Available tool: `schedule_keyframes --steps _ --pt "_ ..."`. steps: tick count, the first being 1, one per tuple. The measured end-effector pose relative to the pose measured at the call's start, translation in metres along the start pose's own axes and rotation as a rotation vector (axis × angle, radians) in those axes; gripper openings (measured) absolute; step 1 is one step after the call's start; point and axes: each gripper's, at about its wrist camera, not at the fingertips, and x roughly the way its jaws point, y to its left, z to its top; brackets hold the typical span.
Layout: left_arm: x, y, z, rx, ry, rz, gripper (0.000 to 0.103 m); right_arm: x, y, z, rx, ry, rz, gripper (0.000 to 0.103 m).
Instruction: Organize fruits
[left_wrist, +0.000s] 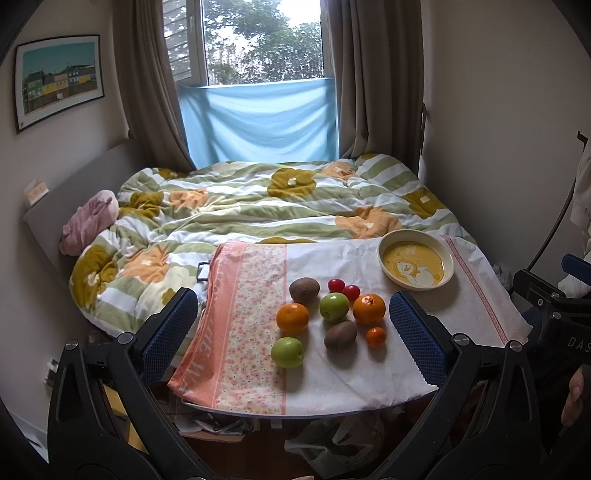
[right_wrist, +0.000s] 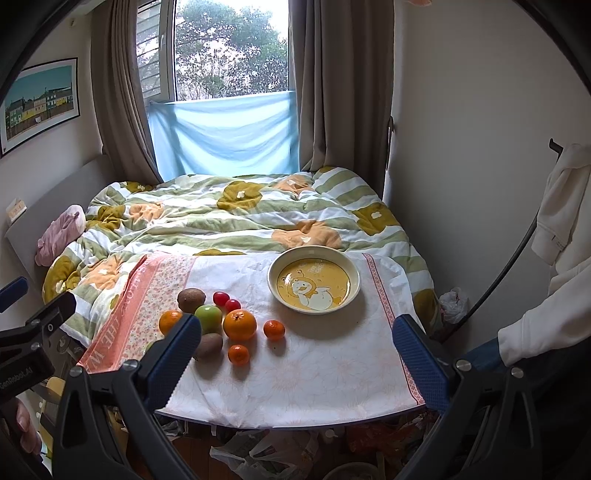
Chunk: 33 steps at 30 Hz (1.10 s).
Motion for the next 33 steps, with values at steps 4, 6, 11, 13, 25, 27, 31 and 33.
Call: schedule_keyframes --steps 4,6,11,13,25,27,31,33 --pt "0.0001 0.0001 -0.0001 0.001 0.000 0.002 0.103 0.0010 -0.0008 0.0004 -0.001 0.001 0.001 0.103" --pt "0.0001 0.0003 -0.0012 0.001 0.001 0.002 0.103 0.0009 -0.0003 0.0001 -0.002 0.002 0.001 0.103" --pt "-0.0002 0.0008 -0.0023 0.001 0.003 0.003 0.103 0.0024 -0.0010 0.0000 -0.001 0.001 0.002 0.103" --pt "-0.0002 0.0008 -0.0024 0.001 0.004 0.003 0.103 0.0035 -0.0019 -0.0004 0.001 0.002 0.003 0.103" --pt "0.0011 0.0039 -0.0074 0.007 0.010 0.002 0.103 0.0016 0.0055 -0.0032 -0.002 0.005 0.002 0.103" --pt "0.0027 0.0058 -0.0081 0.005 0.013 -0.002 0.103 0.0022 0.0052 -0.0027 -0.002 0.006 0.000 0.103" --pt "0.0041 0.0076 -0.0070 -0.001 0.017 -0.006 0.103 0.0034 0.0036 -0.0018 0.001 0.007 0.001 0.103" --pt "0.0035 0.0090 -0.0078 0.000 0.017 -0.004 0.103 0.0030 0.0043 -0.0018 0.001 0.007 0.001 0.103"
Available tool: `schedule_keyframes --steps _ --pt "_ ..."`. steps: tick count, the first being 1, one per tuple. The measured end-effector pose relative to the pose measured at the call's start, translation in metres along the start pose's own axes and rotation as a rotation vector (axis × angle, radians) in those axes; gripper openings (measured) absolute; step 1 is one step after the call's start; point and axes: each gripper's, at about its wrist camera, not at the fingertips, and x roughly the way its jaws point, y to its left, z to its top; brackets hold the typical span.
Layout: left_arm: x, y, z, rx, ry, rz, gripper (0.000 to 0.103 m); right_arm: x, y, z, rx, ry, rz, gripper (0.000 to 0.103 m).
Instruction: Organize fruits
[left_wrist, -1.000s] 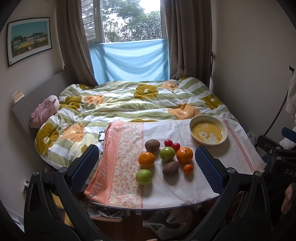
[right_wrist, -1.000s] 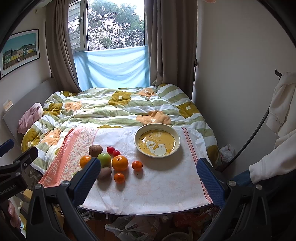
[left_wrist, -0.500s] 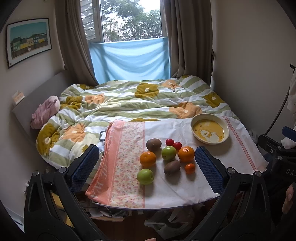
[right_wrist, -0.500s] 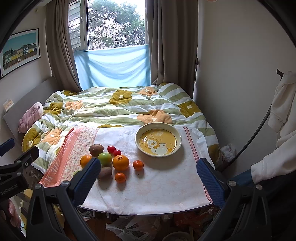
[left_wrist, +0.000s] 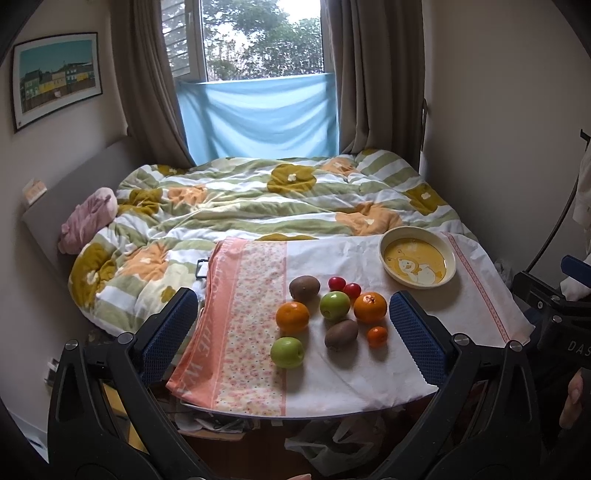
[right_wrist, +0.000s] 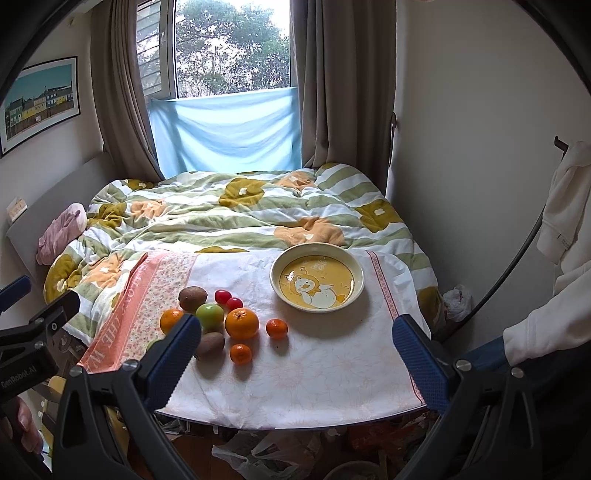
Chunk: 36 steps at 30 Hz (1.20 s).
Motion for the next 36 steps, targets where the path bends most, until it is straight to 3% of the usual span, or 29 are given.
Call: schedule_keyframes --steps 23,30,36 --pt "0.001 -0.007 0.006 0.005 0.003 -0.014 0.103 0.002 -0.006 0.002 -0.002 0.006 0.004 0.103" --pt "0.027 -0.007 -0.014 -0.031 0.102 0.031 0.103 0.019 -0.001 -0.014 -0.007 0.087 0.061 0.103" --pt "0.061 0.002 -0.051 -0.087 0.183 0.045 0.103 0.065 -0.006 -0.029 -0.047 0.177 0.150 0.103"
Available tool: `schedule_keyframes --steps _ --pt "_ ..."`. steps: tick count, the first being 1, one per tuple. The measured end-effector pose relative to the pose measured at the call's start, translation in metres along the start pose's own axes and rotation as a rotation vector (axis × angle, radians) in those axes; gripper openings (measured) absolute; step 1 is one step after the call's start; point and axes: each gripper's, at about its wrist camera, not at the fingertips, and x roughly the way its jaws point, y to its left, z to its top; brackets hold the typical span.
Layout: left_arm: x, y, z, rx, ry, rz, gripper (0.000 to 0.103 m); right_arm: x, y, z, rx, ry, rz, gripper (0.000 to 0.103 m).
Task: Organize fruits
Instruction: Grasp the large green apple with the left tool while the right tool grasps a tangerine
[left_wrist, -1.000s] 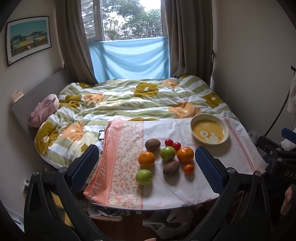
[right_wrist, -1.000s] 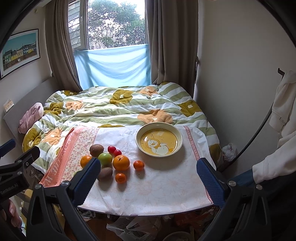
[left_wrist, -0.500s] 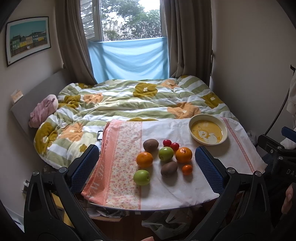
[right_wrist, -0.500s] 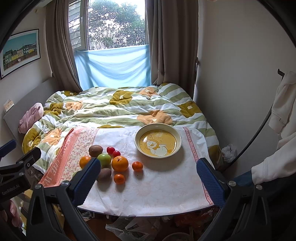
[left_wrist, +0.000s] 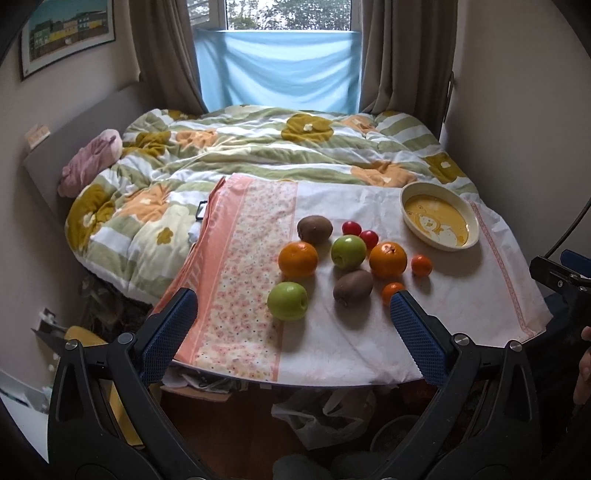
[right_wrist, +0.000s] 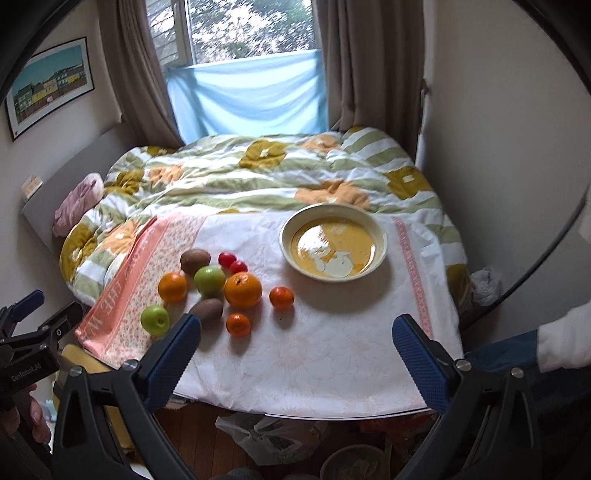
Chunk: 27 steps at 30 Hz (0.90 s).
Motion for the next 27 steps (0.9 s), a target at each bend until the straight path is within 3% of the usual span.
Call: schedule_keyframes --steps 6,15,18,25,27 --pt "0.054 0.006 -0.019 0.048 0.056 -0.004 0.103 0.056 -0.005 -0.011 -0.011 0.051 0.082 0.103" --pt "0.126 0.011 -0.032 0.075 0.115 -0.064 0.102 0.125 0.026 -0.036 -0.060 0.098 0.127 0.103" --pt "0.142 0.014 -0.035 0.076 0.140 -0.088 0.094 0.147 0.033 -0.041 -0.059 0.113 0.124 0.103" --pt "0.163 0.015 -0.038 0.068 0.165 -0.131 0.087 0.174 0.043 -0.045 -0.063 0.128 0.112 0.094" --pt "0.167 0.015 -0.038 0.067 0.171 -0.139 0.080 0.178 0.045 -0.045 -0.063 0.134 0.109 0.093"
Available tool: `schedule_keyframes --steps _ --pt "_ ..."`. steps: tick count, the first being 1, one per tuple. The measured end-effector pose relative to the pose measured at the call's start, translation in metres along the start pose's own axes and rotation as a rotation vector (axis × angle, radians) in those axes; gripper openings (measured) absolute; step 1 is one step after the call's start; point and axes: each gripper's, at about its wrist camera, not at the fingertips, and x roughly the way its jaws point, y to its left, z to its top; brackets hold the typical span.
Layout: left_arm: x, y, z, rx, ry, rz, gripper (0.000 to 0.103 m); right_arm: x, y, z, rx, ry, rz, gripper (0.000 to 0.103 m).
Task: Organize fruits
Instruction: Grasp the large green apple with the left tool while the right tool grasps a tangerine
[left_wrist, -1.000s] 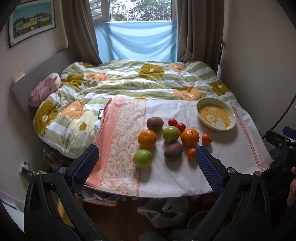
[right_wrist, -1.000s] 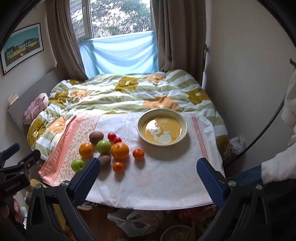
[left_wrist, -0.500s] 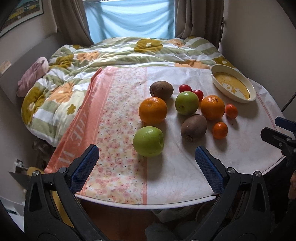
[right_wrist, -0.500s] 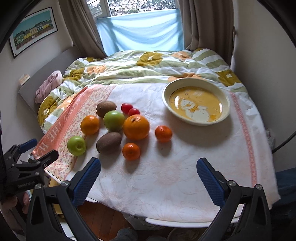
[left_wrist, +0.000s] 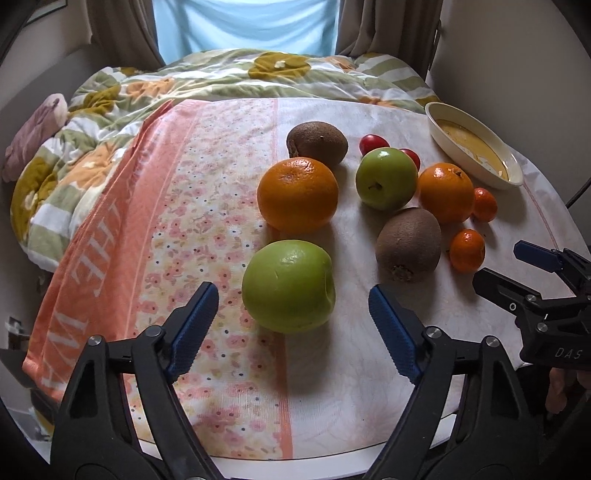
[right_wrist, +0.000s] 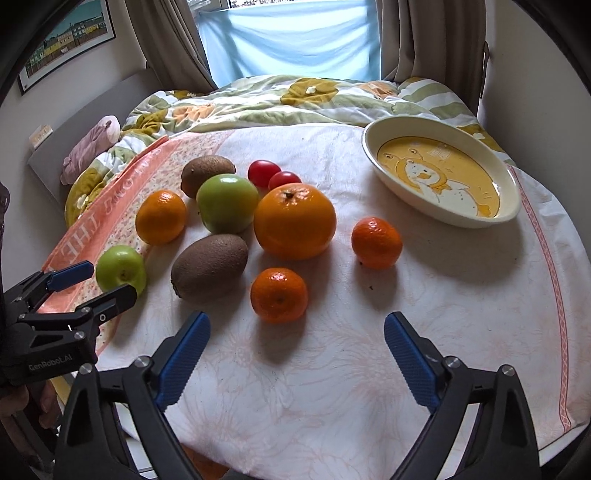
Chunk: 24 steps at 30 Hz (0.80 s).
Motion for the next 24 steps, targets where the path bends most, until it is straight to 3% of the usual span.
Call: schedule_keyframes --steps 4,7,15,24 --pt "0.005 0.003 -0.001 -0.012 0.014 -0.026 0.070 0.008 0.005 0.001 -0.015 0.004 -0.008 0.088" --pt "0.008 0.005 -0.002 -0.015 0.030 -0.027 0.053 0.011 0.007 0.002 -0.025 0.009 -0.008 0.081" --pt "0.007 0.008 -0.003 -0.006 0.031 -0.043 0.052 0.014 0.009 0.003 -0.030 0.008 -0.010 0.074" --pt "0.006 0.007 -0.006 0.010 0.023 -0.037 0.052 0.023 0.016 0.005 -0.049 0.021 -0.012 0.049"
